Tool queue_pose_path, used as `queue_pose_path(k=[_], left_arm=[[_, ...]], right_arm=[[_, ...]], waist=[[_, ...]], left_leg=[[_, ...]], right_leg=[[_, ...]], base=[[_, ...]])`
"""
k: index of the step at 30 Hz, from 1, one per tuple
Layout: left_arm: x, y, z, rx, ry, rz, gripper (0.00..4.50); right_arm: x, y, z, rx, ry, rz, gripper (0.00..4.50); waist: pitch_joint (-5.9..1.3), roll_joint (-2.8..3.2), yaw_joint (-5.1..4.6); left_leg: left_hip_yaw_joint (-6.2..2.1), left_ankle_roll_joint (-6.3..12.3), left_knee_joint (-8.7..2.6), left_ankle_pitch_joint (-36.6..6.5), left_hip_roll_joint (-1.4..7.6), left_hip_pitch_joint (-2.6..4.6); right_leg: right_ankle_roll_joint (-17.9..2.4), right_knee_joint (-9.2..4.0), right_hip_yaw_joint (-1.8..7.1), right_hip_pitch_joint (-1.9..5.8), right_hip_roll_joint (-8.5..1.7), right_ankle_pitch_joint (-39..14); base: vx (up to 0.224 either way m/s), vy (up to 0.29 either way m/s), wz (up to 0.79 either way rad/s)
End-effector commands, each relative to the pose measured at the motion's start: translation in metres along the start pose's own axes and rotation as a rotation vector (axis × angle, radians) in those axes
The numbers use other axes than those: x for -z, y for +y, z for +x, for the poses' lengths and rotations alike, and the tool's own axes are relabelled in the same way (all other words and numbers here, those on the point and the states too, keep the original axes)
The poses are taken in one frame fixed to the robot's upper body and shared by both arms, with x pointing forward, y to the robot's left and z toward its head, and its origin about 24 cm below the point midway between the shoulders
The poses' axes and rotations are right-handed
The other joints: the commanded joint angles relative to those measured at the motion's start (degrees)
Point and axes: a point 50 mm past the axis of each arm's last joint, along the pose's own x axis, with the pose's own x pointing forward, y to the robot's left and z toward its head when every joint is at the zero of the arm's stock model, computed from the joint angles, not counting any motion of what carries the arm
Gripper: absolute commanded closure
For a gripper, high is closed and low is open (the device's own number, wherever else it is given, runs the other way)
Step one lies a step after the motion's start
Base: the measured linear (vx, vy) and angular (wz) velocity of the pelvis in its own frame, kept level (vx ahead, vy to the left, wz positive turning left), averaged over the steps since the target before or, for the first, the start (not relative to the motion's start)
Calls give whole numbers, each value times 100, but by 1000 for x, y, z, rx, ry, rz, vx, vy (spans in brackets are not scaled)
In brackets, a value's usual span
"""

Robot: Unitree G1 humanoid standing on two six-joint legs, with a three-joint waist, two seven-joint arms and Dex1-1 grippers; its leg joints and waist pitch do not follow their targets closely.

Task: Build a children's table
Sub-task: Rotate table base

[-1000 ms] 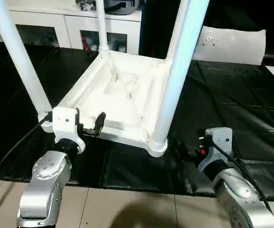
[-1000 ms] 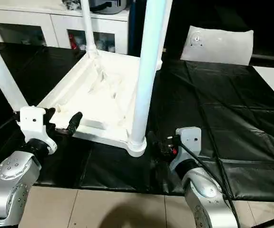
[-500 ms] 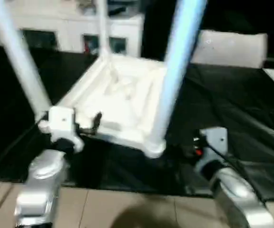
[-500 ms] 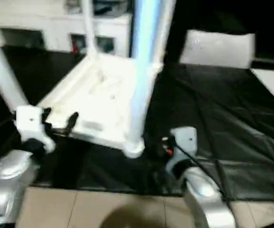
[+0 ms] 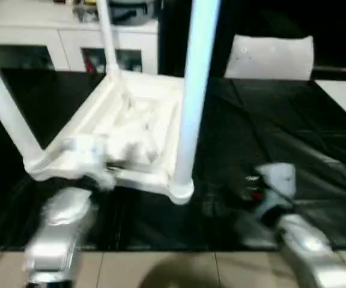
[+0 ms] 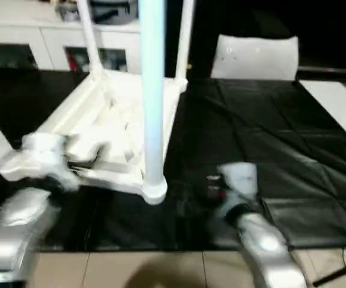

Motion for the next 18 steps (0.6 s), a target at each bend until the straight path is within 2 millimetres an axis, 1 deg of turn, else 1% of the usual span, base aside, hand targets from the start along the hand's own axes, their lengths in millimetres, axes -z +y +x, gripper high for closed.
queue_pose_path(k=[1,2,3,4,5,6,7,8,9,10,11,12,13,14,15,16,17,18], left_arm=[[2,5,-3,-21,9,4,1],[2,6,-3,-22,10,4,1],[2,6,-3,-22,10,4,1],[2,6,-3,-22,10,5,1],[2,6,-4,-23,14,7,1],[2,6,-4,-23,16,8,1],[2,6,-4,-23,16,8,1],[3,6,-5,-20,13,-3,1],[3,6,-5,-18,7,-10,1],[4,6,-5,-14,18,-7,1],[5,6,-5,-12,27,-3,1],[5,7,-5,-6,26,-4,1],[4,6,-5,8,17,-12,1],[3,6,-5,20,7,-18,1],[3,6,-5,20,7,-18,1],[1,7,-3,54,0,-13,1],[0,8,-1,80,9,11,1],[-1,9,1,96,16,28,1]], right_arm=[[-3,5,2,-26,-18,-11,0],[-3,5,2,-27,-17,-14,0],[-3,5,3,-27,-17,-16,0],[-4,5,3,-27,-17,-18,0],[-4,4,2,-23,-25,-34,0],[-4,3,2,-20,-29,-41,0],[-4,3,2,-20,-29,-41,0],[-5,2,3,-23,-41,-59,0],[-6,2,3,-26,-44,-64,0],[-7,2,3,-26,-50,-82,0],[-7,2,4,-25,-54,-94,0],[-8,1,4,-24,-55,-105,0],[-8,1,5,-26,-58,-117,0],[-8,1,5,-29,-59,-121,0],[-8,1,5,-29,-59,-121,0],[-8,-1,6,-28,-57,-119,0],[-9,-2,7,-25,-55,-118,0],[-9,-3,7,-23,-55,-117,0]], waist=[[-355,87,-263],[-361,76,-362],[-338,63,-353],[-313,-39,-336],[-220,-184,-246],[-153,-409,48],[-125,-313,172],[-88,-262,187],[-83,-218,165],[-119,28,119],[-61,-18,18],[-217,101,24],[-202,62,-49],[-319,76,54],[-318,71,62],[-250,40,86],[-222,27,99],[-167,6,132]], left_leg=[[-463,2005,-380,2070,239,675],[-849,3081,-470,2527,758,1083],[-878,3341,-428,2778,854,1109],[-656,3190,-356,2724,638,900],[-210,2649,-234,1960,179,501],[177,1878,256,349,-565,-285],[-3,1156,556,235,-301,-634],[-10,607,260,587,-207,-589],[10,551,-16,876,-169,-535],[10,584,-427,1351,-43,-323],[-65,794,-449,1533,-54,-449],[-184,1059,-321,1749,152,33],[-249,1194,-333,2043,159,-71],[-269,1198,-192,3788,79,-81],[-274,1117,-193,4009,67,-79],[-213,904,-255,3610,47,-106],[-165,776,-299,3123,35,-152],[-86,499,-392,1882,32,-193]], right_leg=[[-99,348,-179,-410,43,2462],[-135,533,-128,-1076,-369,443],[-144,580,-64,-1216,-496,47],[-272,387,72,-1155,-615,339],[-487,-37,162,-815,-648,812],[-838,-508,775,13,-777,609],[-1413,-569,878,295,-1195,400],[-1715,-483,536,185,-924,496],[-1735,-418,342,113,-733,746],[-1594,-295,-34,-8,-483,1105],[-1423,-167,-81,-37,-313,1377],[-1311,-10,-59,-381,-299,1788],[-1294,-1,-19,-315,-370,2027],[-1115,80,9,-317,-378,3368],[-1058,73,-7,-328,-371,3411],[-1029,-29,-9,-348,-415,3021],[-1042,-69,1,-311,-445,2784],[-1079,-144,24,-279,-492,2215]], base=[[138,-35,9],[135,-69,5],[61,-58,7],[61,-58,7],[-9,-60,17],[0,0,0],[0,0,0],[82,-6,0],[0,0,0],[0,0,0],[56,32,0],[88,6,1],[88,6,1],[0,0,0],[0,0,0],[0,0,0],[0,0,0],[-61,9,-4]])
